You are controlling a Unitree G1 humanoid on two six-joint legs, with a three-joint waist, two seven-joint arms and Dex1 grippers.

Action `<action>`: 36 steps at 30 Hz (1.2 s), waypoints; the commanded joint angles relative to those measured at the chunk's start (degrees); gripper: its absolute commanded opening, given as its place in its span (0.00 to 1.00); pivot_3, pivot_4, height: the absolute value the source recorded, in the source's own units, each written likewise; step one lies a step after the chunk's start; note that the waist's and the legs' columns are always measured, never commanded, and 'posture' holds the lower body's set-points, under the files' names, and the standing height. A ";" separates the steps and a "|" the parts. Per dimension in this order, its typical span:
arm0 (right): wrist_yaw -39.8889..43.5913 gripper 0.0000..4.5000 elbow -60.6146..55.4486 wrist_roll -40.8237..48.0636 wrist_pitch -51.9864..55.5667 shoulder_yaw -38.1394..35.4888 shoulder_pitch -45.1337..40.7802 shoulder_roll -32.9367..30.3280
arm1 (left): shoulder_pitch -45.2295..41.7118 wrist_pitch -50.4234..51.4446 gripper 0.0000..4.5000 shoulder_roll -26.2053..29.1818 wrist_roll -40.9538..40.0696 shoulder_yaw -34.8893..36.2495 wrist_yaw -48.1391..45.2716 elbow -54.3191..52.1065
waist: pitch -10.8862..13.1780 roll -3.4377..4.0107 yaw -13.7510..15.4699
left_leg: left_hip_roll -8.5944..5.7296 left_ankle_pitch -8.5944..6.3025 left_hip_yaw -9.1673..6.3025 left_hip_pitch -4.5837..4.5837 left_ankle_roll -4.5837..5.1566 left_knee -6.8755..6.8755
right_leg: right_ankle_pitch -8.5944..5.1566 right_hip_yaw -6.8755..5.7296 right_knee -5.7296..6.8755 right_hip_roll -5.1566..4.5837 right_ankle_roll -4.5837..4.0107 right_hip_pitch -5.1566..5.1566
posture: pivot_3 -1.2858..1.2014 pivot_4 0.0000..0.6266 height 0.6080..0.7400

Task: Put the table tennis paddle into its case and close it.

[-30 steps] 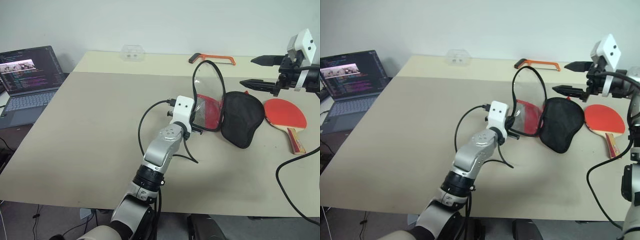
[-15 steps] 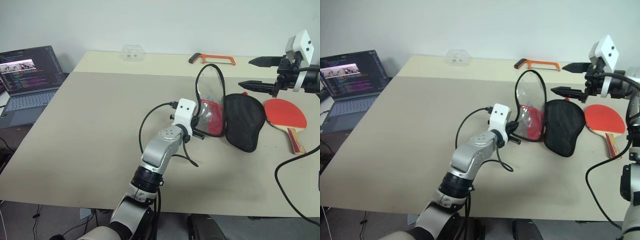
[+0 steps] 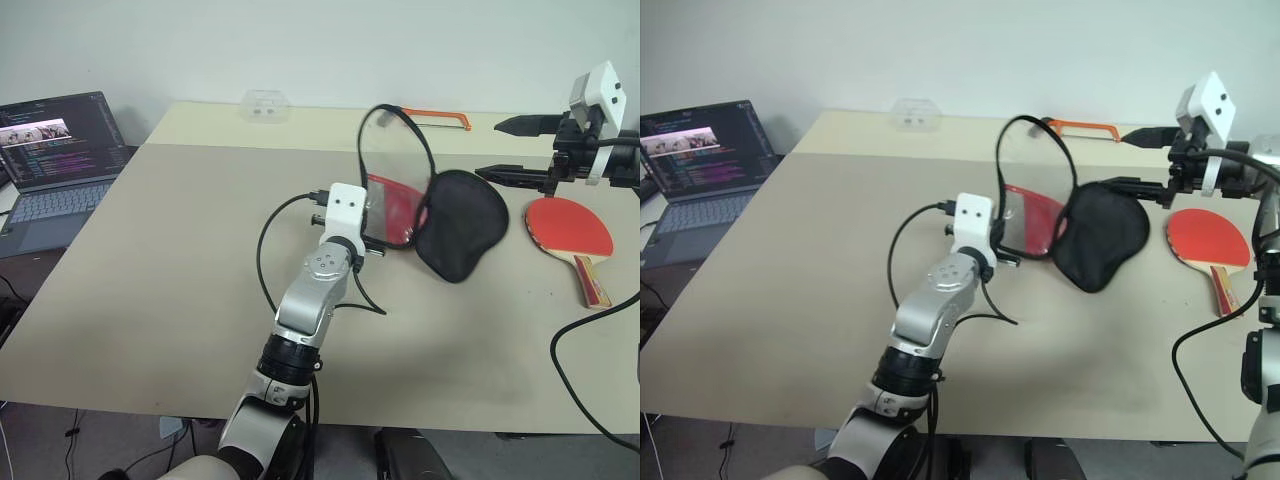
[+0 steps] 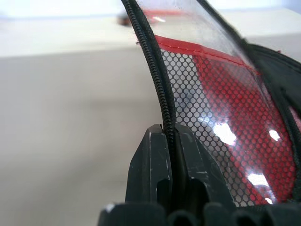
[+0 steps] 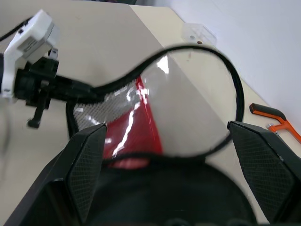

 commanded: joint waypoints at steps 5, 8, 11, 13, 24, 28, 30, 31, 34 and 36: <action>-0.08 1.00 -0.98 0.10 -0.12 -1.00 -2.06 -0.55 | -0.84 -6.08 0.01 1.84 3.91 3.56 5.03 -0.33 | 0.00 0.00 0.00 | 0.01 0.00 0.01 0.00 0.00 0.00 | 0.00 0.00 0.00 0.00 0.00 0.00 | 0.52 0.24 1.00; -0.17 1.00 -0.52 -0.05 -0.41 -0.86 -2.31 -0.23 | -1.04 -7.09 0.01 2.15 3.83 4.49 5.22 0.08 | 0.00 0.00 0.02 | 0.02 0.00 0.00 0.00 0.00 0.00 | 0.00 -0.01 -0.01 0.00 0.00 0.00 | 0.52 0.24 1.00; -0.29 1.00 -0.39 -0.10 -0.56 -0.77 -2.33 0.09 | -1.66 -8.08 0.01 1.28 2.71 5.23 4.44 0.60 | 0.00 0.00 0.08 | 0.05 0.00 0.00 -0.01 0.00 0.00 | 0.00 -0.02 -0.01 -0.02 0.00 0.00 | 0.52 0.24 1.00; -0.29 1.00 -0.32 -0.10 -0.57 -0.76 -2.36 0.25 | -2.42 -8.84 0.01 -0.02 1.88 5.29 3.91 1.08 | 0.00 0.00 0.11 | 0.06 0.00 0.00 -0.01 0.00 0.00 | 0.00 -0.03 -0.02 -0.02 0.00 0.00 | 0.52 0.24 1.00; 0.08 1.00 0.54 -0.64 -0.77 -0.44 -3.39 0.56 | -10.65 -13.46 0.01 -7.29 0.23 2.06 5.96 10.58 | 0.00 0.00 0.05 | -0.03 0.00 0.00 -0.01 0.00 -0.02 | 0.00 -0.02 -0.03 0.00 0.00 0.00 | 0.52 0.24 1.00; 0.13 1.00 0.60 -0.80 -0.73 -0.50 -3.49 0.70 | -10.29 -13.59 0.01 -8.69 -0.66 0.09 6.87 10.50 | 0.00 0.00 0.04 | -0.01 0.00 0.00 -0.02 0.00 -0.05 | 0.00 -0.02 -0.08 0.00 0.00 0.00 | 0.52 0.24 1.00; 0.09 1.00 0.55 -0.81 -0.73 -0.55 -3.41 0.81 | -9.65 -12.27 0.01 -9.06 -2.45 -1.40 4.54 9.96 | 0.00 0.00 0.05 | -0.01 0.00 0.01 -0.02 0.00 -0.05 | 0.00 -0.03 -0.09 -0.01 0.00 0.00 | 0.52 0.24 1.00; 0.04 1.00 0.51 -0.80 -0.70 -0.55 -3.40 0.89 | -9.42 -11.41 0.01 -9.08 -3.52 -2.22 2.88 9.55 | 0.00 0.00 0.07 | -0.01 0.00 0.01 -0.02 0.00 -0.05 | 0.00 -0.02 -0.09 -0.01 0.00 0.00 | 0.52 0.24 1.00; 0.01 1.00 0.86 -0.88 -0.97 -0.55 -3.48 1.13 | -8.98 -8.82 0.01 -8.72 -5.94 -4.33 -0.39 7.63 | 0.00 0.00 0.09 | -0.02 0.00 0.01 -0.02 0.00 -0.05 | 0.00 -0.04 -0.09 -0.01 0.00 0.00 | 0.52 0.24 1.00; -0.02 1.00 1.17 -1.00 -1.18 -0.53 -3.61 1.31 | -8.77 -6.77 0.01 -8.23 -7.45 -4.98 -1.70 6.17 | 0.00 0.00 0.07 | -0.01 0.00 0.01 -0.02 0.00 -0.05 | 0.00 -0.04 -0.09 -0.01 0.00 0.00 | 0.52 0.24 1.00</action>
